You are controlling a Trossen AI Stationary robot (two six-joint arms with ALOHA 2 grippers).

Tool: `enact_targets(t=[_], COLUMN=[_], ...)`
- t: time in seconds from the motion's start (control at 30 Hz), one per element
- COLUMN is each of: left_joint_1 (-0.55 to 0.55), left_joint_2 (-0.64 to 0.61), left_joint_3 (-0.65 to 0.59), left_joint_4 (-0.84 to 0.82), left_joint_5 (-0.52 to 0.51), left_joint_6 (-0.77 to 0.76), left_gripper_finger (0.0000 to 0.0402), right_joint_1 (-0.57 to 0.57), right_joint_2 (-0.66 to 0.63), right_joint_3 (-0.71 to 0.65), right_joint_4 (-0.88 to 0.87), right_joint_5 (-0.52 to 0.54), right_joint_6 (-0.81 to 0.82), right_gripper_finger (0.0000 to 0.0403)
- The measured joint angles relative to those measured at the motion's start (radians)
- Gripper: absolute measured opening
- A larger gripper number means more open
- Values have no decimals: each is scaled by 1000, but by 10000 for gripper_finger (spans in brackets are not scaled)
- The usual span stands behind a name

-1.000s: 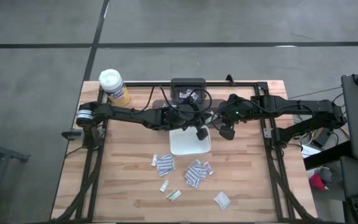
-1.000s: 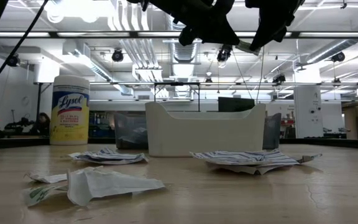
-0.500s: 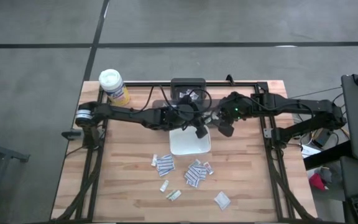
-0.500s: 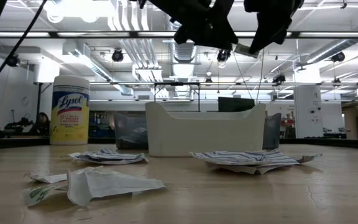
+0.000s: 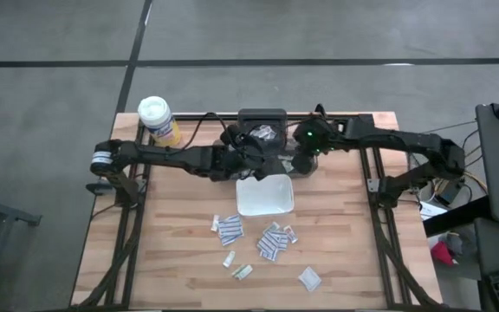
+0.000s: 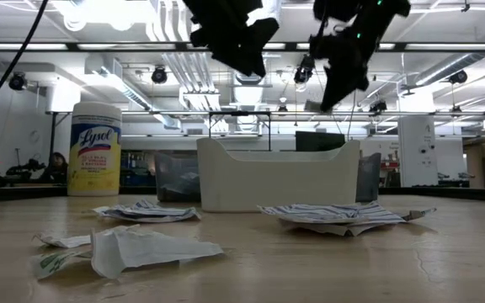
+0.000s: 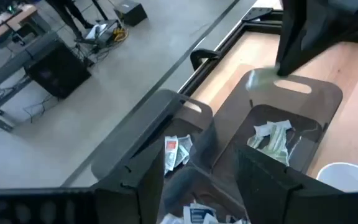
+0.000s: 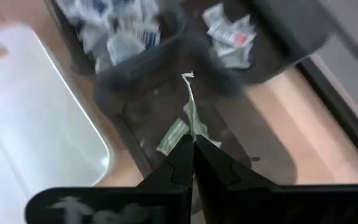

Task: Pick & Place First Aid Supplies
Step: Put the green bandage into the bottom right black bin

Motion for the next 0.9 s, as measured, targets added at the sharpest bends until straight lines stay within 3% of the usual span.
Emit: enact_targets(t=[0.33,0.67,0.9], left_joint_1=[0,0,0], left_joint_2=[-151,-393,-520], left_joint_3=[-235,-561,-717], left_joint_4=[35,276,340], left_joint_5=[-4,-1,5], left_joint_6=[-140,-172,-173], left_gripper_finger=[186,185,184], right_joint_1=[-85,-115,-126], right_joint_2=[195,317,371], right_joint_3=[0,0,0], right_joint_4=[19,51,62], right_joint_5=[-73,-121,-160], right_joint_6=[-137,-179,-193], right_gripper_finger=[8,8,8])
